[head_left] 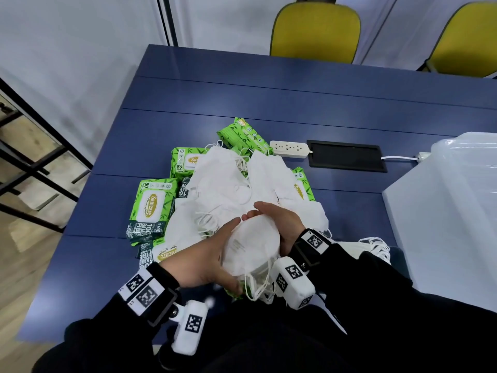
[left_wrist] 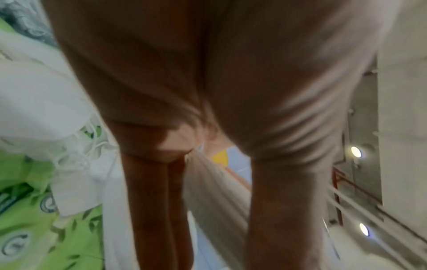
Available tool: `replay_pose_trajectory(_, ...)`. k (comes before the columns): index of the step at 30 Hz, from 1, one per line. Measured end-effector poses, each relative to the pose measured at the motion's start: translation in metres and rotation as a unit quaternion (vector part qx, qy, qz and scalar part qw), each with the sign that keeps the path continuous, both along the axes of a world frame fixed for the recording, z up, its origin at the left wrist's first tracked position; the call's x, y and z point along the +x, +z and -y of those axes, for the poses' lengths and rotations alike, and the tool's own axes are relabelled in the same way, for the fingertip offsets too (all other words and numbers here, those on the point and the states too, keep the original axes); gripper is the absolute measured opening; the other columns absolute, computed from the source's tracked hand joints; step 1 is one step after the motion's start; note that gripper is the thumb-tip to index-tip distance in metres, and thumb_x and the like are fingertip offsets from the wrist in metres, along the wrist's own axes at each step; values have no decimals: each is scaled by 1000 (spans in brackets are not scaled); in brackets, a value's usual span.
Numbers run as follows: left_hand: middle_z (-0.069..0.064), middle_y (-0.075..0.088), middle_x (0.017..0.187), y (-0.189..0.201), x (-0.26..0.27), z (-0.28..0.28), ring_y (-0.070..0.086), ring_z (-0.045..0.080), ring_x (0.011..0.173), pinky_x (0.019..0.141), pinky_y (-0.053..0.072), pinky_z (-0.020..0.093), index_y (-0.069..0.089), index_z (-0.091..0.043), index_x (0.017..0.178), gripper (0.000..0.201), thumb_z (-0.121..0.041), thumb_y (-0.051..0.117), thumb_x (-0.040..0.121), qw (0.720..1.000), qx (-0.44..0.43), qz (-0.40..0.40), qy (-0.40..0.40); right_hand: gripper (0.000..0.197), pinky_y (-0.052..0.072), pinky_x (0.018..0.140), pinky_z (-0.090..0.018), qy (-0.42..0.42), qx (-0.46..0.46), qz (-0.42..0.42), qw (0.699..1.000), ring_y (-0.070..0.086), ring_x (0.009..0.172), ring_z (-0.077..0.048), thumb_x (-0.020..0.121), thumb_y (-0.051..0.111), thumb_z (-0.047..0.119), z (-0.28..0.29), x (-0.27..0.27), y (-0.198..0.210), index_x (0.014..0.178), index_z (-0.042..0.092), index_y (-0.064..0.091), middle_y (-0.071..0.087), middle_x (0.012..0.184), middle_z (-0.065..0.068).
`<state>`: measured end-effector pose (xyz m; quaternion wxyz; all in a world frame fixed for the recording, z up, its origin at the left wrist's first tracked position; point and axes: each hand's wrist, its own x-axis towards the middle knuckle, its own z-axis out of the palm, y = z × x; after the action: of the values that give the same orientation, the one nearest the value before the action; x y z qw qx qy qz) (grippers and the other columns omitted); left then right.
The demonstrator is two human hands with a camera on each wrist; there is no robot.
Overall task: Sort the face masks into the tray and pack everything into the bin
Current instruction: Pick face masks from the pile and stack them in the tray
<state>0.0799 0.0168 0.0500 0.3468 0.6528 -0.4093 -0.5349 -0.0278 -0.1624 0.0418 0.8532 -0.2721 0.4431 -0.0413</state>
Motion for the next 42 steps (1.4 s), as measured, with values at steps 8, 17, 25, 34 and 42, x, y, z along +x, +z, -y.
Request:
replay_pose_trajectory(8,-12,62,135,-11,6,5,58,13,129,106,51,46,41,-40,148,103,3,86,66,998,-12,-19,64,36,49,99,-44,-51,27,94,994,62,125,-24,95,59,42,-3,-4,19,114,12,64,68,129,-16)
replay_pose_trajectory(17,-17,65,124,-19,-12,6,64,-4,109,94,57,28,37,-39,146,102,-35,96,63,998,21,31,46,28,52,96,-44,-85,-60,-1,995,72,106,-27,103,56,34,-10,-3,4,101,8,66,76,98,-17)
replay_pose_trajectory(25,-6,69,127,-22,-4,7,70,23,111,85,60,56,54,-23,139,86,12,85,67,988,22,-81,128,42,38,115,-43,-54,-33,102,993,57,131,-23,106,43,32,-6,0,12,134,7,61,64,136,-14)
replay_pose_trajectory(34,7,78,106,-34,-5,9,76,27,88,73,61,43,52,-31,139,76,-2,86,76,988,42,-84,123,34,47,107,-44,-69,-143,40,987,66,119,-28,105,48,29,-13,5,8,112,6,72,73,115,-18)
replay_pose_trajectory(42,-11,68,115,-28,-6,9,67,-3,99,91,54,24,36,-33,144,87,-42,86,74,996,24,71,41,23,49,96,-43,-82,-51,9,995,68,94,-25,81,75,29,-13,5,-1,85,7,74,72,96,-13)
